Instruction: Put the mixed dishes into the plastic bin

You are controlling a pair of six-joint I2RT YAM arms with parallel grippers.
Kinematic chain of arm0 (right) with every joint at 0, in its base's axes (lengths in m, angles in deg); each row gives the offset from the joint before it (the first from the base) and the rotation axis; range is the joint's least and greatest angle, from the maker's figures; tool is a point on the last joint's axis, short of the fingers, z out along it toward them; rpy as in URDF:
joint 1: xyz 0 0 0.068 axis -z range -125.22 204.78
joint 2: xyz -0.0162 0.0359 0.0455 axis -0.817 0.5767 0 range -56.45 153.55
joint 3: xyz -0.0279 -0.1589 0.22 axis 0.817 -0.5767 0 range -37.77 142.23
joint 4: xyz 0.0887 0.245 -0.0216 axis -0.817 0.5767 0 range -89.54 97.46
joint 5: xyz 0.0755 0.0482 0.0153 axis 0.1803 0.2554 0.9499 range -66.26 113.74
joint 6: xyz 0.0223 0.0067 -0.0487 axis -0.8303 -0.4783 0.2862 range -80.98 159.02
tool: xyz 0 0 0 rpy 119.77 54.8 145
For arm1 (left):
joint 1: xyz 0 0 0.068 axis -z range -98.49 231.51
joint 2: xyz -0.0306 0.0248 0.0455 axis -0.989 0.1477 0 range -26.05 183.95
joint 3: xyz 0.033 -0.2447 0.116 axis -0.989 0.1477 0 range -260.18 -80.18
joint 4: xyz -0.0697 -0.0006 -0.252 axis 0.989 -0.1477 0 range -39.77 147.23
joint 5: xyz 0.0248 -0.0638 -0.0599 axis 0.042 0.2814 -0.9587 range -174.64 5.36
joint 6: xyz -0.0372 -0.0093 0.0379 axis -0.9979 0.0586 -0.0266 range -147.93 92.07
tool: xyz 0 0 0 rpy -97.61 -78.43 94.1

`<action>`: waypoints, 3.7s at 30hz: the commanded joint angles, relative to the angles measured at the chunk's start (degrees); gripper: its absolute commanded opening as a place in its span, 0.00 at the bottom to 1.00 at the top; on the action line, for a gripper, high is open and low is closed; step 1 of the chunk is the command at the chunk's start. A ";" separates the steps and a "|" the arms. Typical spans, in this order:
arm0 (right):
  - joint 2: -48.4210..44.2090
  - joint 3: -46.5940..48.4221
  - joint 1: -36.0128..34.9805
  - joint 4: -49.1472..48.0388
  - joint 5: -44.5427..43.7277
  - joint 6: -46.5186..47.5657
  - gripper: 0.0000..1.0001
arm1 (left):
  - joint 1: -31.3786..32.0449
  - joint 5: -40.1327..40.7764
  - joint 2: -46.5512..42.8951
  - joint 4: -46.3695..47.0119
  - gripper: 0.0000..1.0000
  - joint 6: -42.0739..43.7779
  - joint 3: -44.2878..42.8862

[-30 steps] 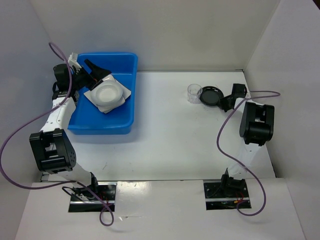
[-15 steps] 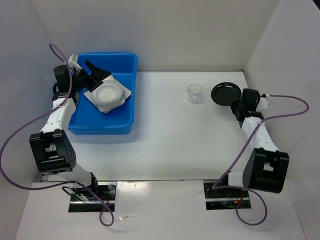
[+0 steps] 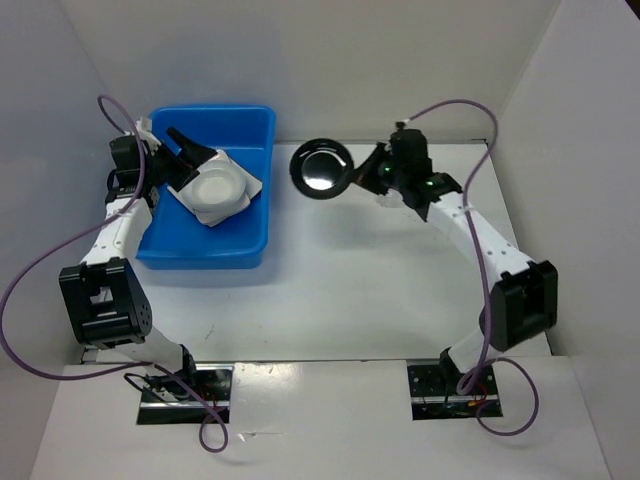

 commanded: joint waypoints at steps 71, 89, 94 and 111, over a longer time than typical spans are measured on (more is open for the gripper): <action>58.66 83.43 -14.60 31.17 23.00 14.27 0.22 | 2.87 -4.31 -0.74 13.78 0.00 -8.72 8.71; 28.18 37.35 -7.75 13.18 14.55 13.92 0.72 | -1.17 3.25 1.89 9.21 0.00 -5.30 1.51; 15.71 24.39 -1.34 10.79 13.41 15.85 0.77 | -1.18 7.73 4.70 6.57 0.00 -0.90 0.18; 2.84 8.56 11.86 9.73 6.90 19.19 0.79 | -1.70 22.32 12.62 -1.26 0.00 6.40 -4.13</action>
